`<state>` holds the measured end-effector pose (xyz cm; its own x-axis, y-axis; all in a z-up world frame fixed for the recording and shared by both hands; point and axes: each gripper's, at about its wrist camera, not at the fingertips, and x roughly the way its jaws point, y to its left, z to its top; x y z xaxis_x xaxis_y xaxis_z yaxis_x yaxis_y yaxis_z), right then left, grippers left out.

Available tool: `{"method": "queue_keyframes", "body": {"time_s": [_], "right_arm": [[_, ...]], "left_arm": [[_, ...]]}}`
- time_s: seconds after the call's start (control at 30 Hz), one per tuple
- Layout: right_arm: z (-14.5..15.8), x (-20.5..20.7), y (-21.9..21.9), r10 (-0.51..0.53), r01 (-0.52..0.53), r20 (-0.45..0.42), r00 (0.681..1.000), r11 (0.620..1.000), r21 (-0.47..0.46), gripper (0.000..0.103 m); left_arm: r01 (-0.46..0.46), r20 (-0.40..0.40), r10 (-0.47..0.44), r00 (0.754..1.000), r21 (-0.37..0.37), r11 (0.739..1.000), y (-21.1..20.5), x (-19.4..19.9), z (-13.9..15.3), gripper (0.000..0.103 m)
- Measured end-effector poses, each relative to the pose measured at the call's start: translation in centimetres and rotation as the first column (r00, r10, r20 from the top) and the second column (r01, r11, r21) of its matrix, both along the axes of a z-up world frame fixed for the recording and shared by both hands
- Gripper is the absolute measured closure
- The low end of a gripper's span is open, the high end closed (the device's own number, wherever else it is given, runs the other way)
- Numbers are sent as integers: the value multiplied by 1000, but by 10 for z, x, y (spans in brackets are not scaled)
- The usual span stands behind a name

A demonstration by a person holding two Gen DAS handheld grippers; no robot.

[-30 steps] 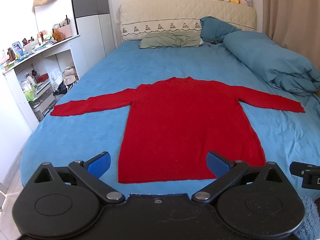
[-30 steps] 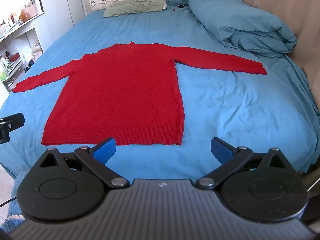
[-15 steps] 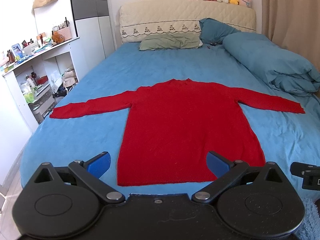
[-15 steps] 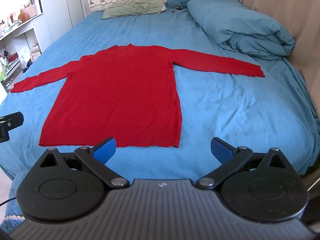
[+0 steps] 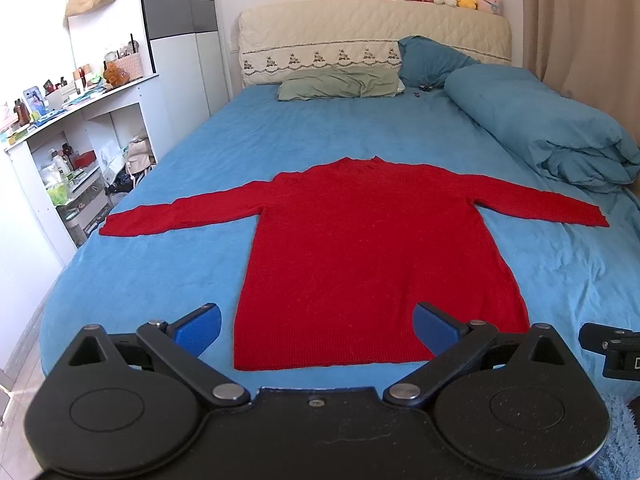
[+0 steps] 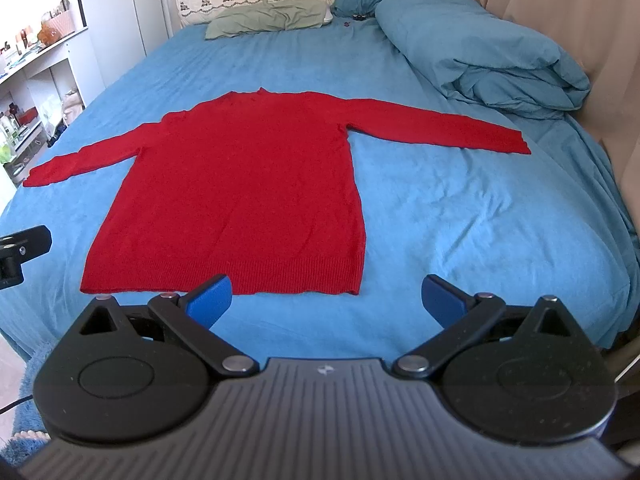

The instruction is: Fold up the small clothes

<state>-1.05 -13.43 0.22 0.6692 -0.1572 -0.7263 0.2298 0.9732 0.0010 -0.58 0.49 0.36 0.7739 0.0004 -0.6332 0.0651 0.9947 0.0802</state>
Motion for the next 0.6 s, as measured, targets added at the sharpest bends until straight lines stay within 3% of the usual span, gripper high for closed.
{"method": "queue_keyframes", "body": {"time_s": [0.6], "right_arm": [[4, -4, -1, 7, -7, 5, 1000, 1000, 20, 0]], "left_arm": [[-11, 2, 11, 1000, -1, 1000, -2, -1, 3, 0]]}}
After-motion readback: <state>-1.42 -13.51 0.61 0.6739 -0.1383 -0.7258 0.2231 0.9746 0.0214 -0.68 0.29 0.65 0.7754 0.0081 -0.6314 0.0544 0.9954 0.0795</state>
